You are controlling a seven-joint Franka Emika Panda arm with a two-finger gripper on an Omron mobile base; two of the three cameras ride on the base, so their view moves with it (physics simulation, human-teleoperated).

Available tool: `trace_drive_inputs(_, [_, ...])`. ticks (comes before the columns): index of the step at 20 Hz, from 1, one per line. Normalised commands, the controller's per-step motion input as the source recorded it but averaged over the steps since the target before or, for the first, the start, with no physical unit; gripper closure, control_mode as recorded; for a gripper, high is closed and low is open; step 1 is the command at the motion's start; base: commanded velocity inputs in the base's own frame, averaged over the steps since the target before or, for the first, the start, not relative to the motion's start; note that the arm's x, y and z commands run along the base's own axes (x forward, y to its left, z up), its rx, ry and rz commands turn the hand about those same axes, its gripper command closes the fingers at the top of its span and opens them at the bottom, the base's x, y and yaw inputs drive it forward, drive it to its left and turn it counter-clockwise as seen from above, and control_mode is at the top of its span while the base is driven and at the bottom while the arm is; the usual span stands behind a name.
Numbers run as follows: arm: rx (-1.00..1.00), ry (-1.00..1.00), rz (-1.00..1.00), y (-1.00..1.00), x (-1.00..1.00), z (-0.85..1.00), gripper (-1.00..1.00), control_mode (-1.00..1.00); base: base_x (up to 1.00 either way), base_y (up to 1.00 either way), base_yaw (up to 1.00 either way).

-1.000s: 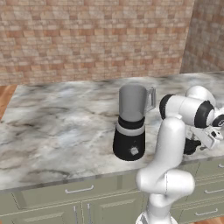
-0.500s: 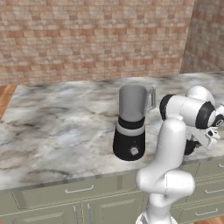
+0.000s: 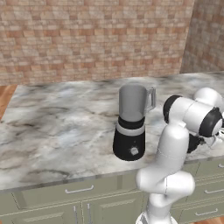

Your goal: Close the lid blender by securely placing the lid on top.

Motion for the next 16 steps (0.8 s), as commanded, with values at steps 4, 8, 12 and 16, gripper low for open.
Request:
trace_drive_inputs(4, [0.0,-0.17,-0.18,-0.08,-0.04,0.84,1.0,-1.0,0.0,0.0,0.0])
trace_drive_inputs(8, [0.0,-0.14,-0.17,0.0,0.0,0.98,1.0,-1.0,0.0,0.0,0.0])
trace_drive_inputs(12, [0.0,-0.06,-0.11,0.06,0.02,0.48,1.0,-1.0,0.0,0.0,0.0])
trace_drive_inputs(16, [0.0,-0.08,-0.02,-0.08,-0.08,0.06,1.0,-1.0,0.0,0.0,0.0])
